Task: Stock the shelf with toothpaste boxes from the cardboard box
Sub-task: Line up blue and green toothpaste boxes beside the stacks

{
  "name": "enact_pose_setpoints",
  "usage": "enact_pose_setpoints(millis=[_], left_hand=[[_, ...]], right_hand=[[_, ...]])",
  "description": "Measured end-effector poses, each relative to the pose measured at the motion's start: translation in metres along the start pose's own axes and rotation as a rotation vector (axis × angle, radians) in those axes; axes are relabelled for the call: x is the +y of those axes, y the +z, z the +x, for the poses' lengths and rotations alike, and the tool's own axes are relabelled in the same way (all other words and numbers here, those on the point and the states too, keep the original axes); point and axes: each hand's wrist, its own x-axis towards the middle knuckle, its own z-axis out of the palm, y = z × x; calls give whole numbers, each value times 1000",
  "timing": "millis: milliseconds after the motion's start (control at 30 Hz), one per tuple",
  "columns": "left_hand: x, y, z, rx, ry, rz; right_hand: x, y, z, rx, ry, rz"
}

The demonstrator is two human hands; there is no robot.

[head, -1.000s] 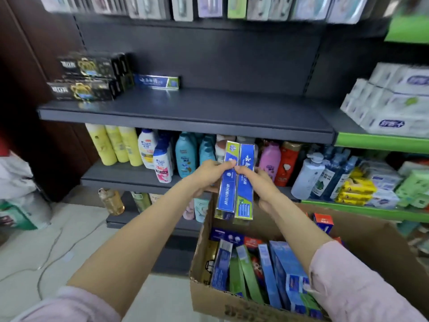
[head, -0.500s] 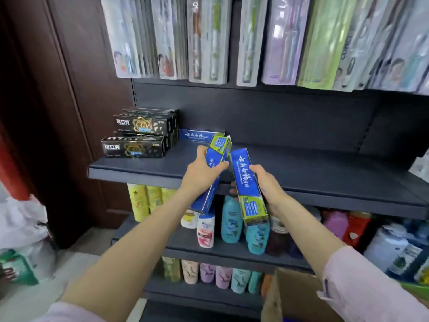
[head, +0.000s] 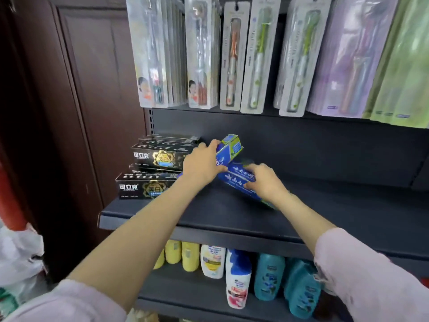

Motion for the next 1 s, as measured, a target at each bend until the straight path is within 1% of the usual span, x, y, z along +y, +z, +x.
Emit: enact_pose_setpoints(millis=[67,100,267,333,467,533,567,600,633,667,767,833,900,933,1000], left_hand=[[-5,2,20,-37,44,64],[-6,3,31,-51,63,78],[-6,16,73,-92,127,54],[-6,22,86,-95,139,14],[1,29,104,-134,161,-166],[5,29,109,-156,178,-180],[5,28,111,-158,182,-173],[4,28,112,-160,188,-159],[3,28,114,-164,194,-140],[2,28,115,-170,203,-112],[1,33,118,-211,221,-34],[2,37,121,-242,196,-47],[3,42,123,-253,158,-95],[3,44,124,-250,149,-106],[4,47,124,-246,154,-106]], right_hand=[[0,8,21,21,-36,-194],[1,12,31,30,-52,-243],[9,37,79,53,-159,-350],[10,48,94,60,-184,-377],[12,64,105,39,-201,-490],[13,67,105,16,-207,-503],[15,67,105,-12,-226,-463],[16,66,105,-43,-239,-365],[17,63,104,-58,-227,-216],[19,59,103,-37,-183,-37],[25,44,100,156,82,476],[26,36,98,221,219,673],[27,32,97,262,278,736],[28,29,97,289,276,707],[30,24,95,314,204,537]])
